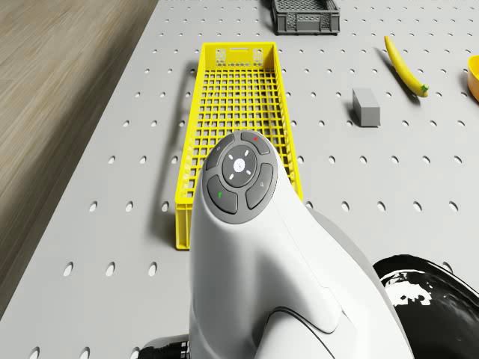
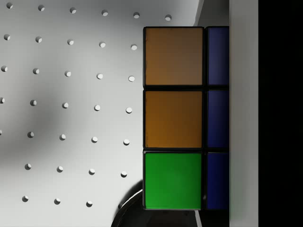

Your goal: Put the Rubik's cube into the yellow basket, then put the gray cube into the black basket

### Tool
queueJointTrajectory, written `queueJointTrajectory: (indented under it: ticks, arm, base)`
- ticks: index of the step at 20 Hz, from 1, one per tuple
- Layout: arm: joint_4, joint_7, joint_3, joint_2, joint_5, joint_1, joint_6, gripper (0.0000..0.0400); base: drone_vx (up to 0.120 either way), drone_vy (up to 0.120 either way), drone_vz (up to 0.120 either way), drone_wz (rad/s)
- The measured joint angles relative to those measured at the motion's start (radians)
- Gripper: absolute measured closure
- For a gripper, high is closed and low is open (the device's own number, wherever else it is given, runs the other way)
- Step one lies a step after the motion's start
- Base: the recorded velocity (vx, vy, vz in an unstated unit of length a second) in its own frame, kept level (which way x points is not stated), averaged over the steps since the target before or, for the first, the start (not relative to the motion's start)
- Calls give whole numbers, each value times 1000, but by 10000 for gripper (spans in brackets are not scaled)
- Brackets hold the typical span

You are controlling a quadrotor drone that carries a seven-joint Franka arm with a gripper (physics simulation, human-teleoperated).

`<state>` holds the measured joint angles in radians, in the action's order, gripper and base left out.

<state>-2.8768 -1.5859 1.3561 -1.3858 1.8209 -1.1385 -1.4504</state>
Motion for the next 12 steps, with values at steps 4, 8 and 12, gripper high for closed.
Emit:
queueJointTrajectory:
  ticks: [4, 8, 12]
  arm:
    - [0, -2, 2, -8, -4, -2, -8, 113]
    - [1, -4, 3, -16, -7, -4, -15, 113]
    - [1, -6, 4, -24, -10, -6, -22, 113]
  base:
    - [120, 0, 0, 0]
    - [120, 0, 0, 0]
    - [120, 0, 0, 0]
